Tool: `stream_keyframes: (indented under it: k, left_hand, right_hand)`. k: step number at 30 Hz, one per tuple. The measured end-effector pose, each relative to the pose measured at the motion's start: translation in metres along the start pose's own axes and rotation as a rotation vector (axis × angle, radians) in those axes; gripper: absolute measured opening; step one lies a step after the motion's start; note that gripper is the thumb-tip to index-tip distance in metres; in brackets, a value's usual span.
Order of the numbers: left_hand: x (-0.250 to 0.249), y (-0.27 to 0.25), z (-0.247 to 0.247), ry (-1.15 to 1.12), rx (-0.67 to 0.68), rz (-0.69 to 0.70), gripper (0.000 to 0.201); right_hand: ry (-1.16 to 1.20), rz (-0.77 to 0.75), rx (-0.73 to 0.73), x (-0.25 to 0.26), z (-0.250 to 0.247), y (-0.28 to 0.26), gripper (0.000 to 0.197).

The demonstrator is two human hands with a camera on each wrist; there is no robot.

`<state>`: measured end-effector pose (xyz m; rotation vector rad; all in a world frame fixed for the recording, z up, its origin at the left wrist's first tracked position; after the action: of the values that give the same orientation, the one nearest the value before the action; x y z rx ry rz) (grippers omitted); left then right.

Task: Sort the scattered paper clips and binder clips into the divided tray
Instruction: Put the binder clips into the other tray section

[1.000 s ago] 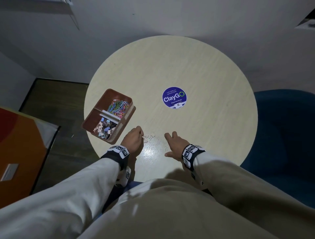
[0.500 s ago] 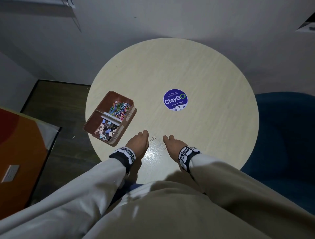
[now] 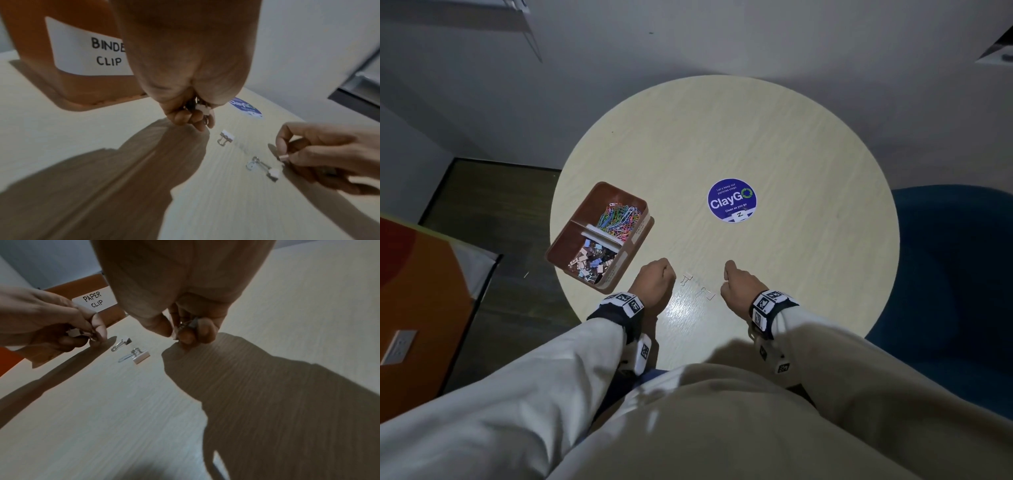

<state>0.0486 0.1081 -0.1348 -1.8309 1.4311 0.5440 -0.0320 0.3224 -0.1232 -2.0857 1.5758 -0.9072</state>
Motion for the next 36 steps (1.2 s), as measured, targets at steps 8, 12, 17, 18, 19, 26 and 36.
stream_keyframes:
  k: [8,12,17,18,19,26,36]
  left_hand:
    - [-0.01,0.011,-0.003,-0.178,-0.051,-0.06,0.028]
    - [-0.003,0.016,-0.001,-0.267,-0.088,-0.098,0.028]
    - [-0.004,0.021,0.004,-0.327,-0.036,-0.109,0.024]
    - [-0.005,0.022,0.006,-0.32,-0.014,-0.107,0.022]
    - [-0.005,0.022,0.008,-0.31,0.011,-0.107,0.02]
    - [-0.008,0.025,0.012,-0.079,0.034,0.028,0.019]
    - [-0.011,0.018,0.035,0.512,0.139,0.138,0.029]
  right_hand:
    - [0.036,0.085,-0.014,0.004,0.0,0.005,0.026]
    - [0.175,0.078,0.006,0.006,-0.007,0.005,0.013]
    - [0.199,0.124,0.056,0.015,-0.009,0.001,0.016]
    - [0.157,0.116,0.048,0.017,-0.008,0.0,0.018]
    - [0.094,0.1,0.04,0.019,-0.007,-0.002,0.023]
    - [-0.092,-0.086,0.015,0.027,0.004,-0.011,0.006]
    - [-0.216,-0.087,0.045,0.026,0.018,-0.01,0.041]
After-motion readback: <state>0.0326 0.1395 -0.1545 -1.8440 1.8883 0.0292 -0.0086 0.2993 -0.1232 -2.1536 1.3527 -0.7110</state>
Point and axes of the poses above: each hand's wrist, its own y-axis towards the middle knuckle, its own z-axis out of the palm, x = y × z, the point moved 2 cm from there along y, towards the middle knuckle, and after that the axes turned 14 degrees about z, right-handed, at the moved point
